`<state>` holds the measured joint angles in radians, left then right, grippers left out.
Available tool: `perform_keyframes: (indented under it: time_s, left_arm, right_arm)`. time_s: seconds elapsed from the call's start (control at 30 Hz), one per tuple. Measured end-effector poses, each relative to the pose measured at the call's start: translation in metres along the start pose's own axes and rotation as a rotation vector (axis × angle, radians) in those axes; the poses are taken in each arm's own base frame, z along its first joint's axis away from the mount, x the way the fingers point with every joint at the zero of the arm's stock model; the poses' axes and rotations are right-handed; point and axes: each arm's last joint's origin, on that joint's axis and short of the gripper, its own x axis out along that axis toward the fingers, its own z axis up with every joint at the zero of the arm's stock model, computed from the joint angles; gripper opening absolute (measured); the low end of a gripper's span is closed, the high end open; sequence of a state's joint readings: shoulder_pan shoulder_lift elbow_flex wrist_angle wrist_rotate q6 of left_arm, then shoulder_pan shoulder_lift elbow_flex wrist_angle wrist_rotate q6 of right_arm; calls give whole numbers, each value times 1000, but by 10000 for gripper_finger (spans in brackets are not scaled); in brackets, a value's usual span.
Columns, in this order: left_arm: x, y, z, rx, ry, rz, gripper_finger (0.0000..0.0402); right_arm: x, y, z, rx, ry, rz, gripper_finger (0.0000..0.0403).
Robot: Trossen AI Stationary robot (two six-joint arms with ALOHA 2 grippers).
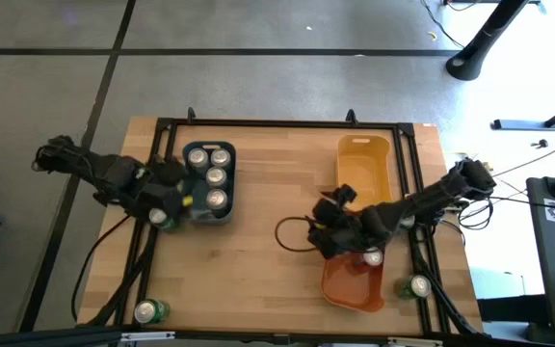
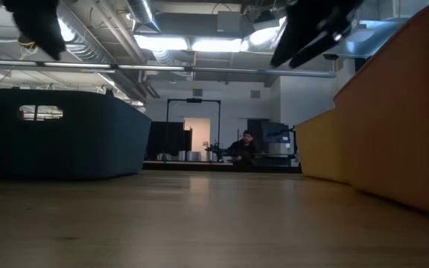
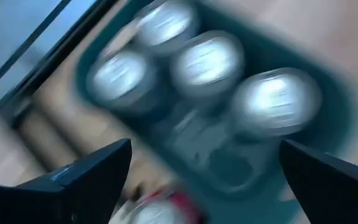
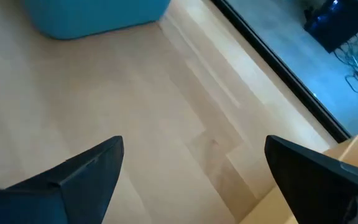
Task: Sort soda cans
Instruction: Put the red soda can into the orange bin
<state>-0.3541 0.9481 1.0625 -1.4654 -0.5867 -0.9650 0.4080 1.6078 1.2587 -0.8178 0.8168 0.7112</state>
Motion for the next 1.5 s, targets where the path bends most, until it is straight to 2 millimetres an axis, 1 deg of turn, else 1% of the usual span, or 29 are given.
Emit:
perform_keyframes:
  time_s: [0.07,0.13,0.2,0.27,0.37,0.47,0.53,0.63,0.83,1.03,1.13,1.33,1.5]
  left_arm:
    - [1,11,-3,-64,51,64,393]
    - [0,15,-4,-111,89,69,387]
    - [1,14,-4,-154,97,35,384]
    - [2,11,-4,-160,94,12,384]
    - [8,11,-5,-158,119,51,386]
    - [15,15,-3,-166,200,93,385]
    - [20,16,-2,-139,286,86,382]
    - [24,18,1,-86,367,55,381]
    - [31,24,7,-27,451,10,383]
    - [35,31,10,-2,477,-6,384]
    - [42,33,6,12,514,-3,384]
    - [64,36,-13,65,637,21,384]
    - [72,37,-19,78,659,28,384]
  right_arm:
    - [11,0,2,-12,15,-12,388]
    - [19,1,2,-29,32,-14,388]
    - [27,3,3,-50,45,-10,388]
    - [33,5,4,-63,53,2,388]
    - [40,7,6,-80,60,28,388]
    - [40,8,7,-72,53,49,388]
    - [40,9,7,-68,50,55,388]
    - [39,9,7,-68,50,56,388]
    - [39,11,10,-42,31,80,388]
    - [39,12,11,-34,24,85,388]
    - [39,12,12,-26,17,90,388]
    - [39,14,13,-16,19,117,388]
    - [39,14,13,-22,18,117,388]
